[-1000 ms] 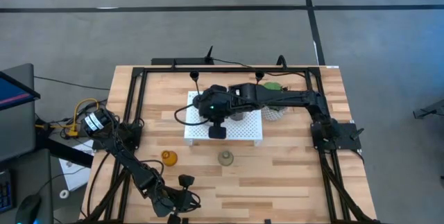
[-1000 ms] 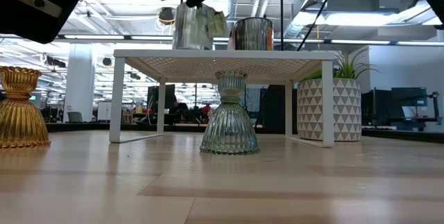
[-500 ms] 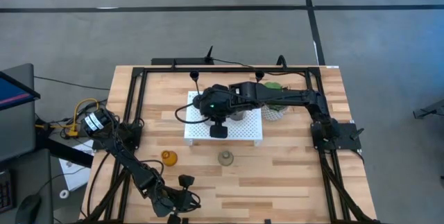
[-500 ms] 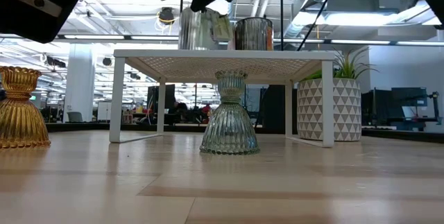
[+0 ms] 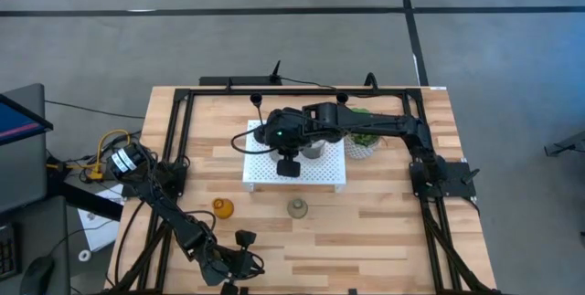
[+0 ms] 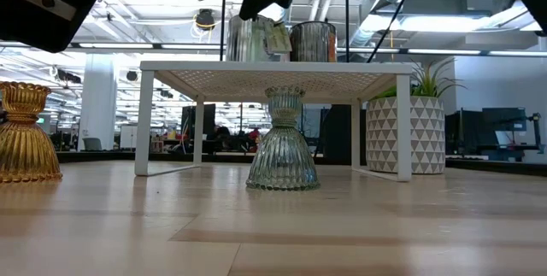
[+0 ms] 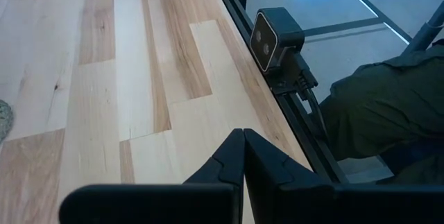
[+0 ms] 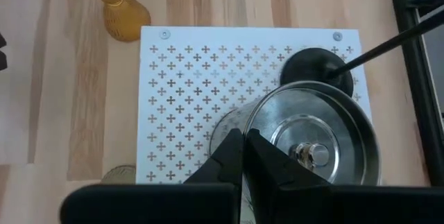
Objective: Pick & Place candle stick holders
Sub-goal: Put the green scented candle on the shelf, then put the green candle holder on the shelf
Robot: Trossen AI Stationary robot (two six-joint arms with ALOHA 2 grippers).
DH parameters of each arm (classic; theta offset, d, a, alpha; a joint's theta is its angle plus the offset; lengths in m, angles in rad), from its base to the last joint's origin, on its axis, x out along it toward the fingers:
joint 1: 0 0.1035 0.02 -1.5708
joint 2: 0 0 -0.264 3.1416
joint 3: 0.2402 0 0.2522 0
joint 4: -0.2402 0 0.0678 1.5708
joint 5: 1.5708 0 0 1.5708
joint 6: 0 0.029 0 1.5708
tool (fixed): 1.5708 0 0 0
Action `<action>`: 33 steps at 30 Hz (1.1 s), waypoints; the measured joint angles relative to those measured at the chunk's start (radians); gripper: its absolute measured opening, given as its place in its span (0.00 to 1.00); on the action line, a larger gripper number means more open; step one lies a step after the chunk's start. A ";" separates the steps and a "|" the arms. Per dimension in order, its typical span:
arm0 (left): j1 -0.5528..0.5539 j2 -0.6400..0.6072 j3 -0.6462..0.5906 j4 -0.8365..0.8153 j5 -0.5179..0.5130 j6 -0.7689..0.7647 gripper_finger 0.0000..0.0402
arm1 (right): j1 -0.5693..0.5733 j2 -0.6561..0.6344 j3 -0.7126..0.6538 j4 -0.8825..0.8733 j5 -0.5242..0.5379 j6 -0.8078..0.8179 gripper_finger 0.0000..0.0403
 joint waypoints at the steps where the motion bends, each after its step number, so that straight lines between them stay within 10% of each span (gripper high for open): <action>1: 0.000 0.000 0.000 0.000 0.000 0.000 0.01 | 0.000 0.000 0.000 0.000 0.000 0.004 0.00; 33: -0.007 0.000 0.000 0.002 0.000 0.000 0.01 | 0.083 -0.074 0.089 -0.017 0.007 0.034 0.20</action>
